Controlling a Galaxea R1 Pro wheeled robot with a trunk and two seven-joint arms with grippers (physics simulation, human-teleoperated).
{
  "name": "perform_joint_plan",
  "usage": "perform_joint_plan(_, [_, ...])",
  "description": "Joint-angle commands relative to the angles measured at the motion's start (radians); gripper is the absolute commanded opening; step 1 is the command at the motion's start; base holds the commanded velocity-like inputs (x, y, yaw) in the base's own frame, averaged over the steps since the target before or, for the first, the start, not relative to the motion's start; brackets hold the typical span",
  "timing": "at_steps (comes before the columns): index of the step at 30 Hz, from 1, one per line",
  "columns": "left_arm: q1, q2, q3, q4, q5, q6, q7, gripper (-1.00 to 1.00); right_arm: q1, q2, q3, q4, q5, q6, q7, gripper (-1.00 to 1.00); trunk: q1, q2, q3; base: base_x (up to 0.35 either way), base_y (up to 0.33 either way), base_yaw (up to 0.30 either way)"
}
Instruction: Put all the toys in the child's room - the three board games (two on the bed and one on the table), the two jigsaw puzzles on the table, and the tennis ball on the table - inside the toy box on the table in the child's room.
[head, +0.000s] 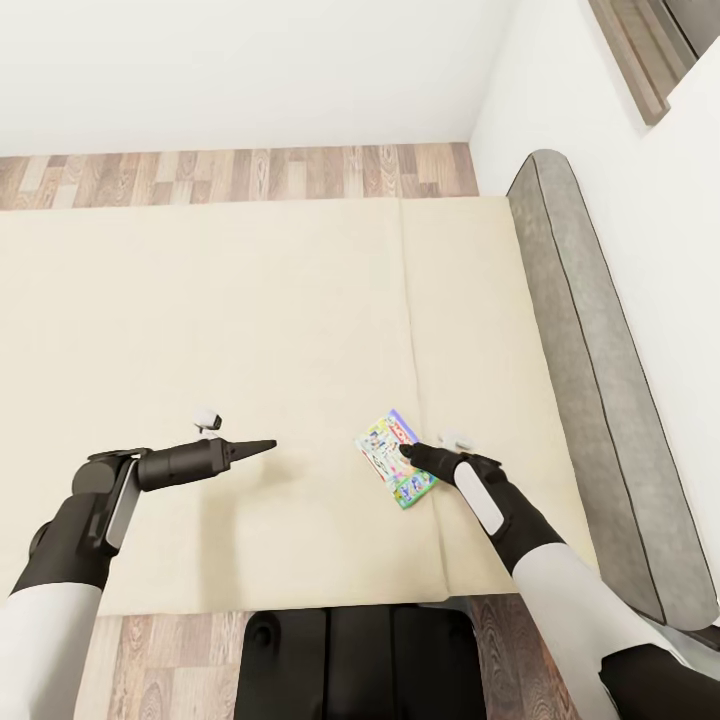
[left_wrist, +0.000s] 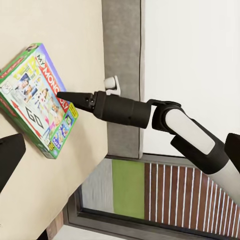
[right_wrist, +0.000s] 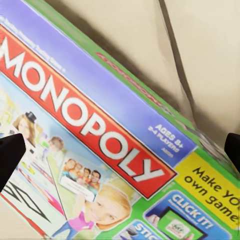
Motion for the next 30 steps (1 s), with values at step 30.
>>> perform_joint_plan(30, [0.0,0.005,0.003,0.0,0.003,0.009,-0.003,1.0,0.0,0.001,-0.007,0.007,-0.012,0.084,0.12,1.0,0.001,-0.002,-0.001,0.0,0.0,0.0])
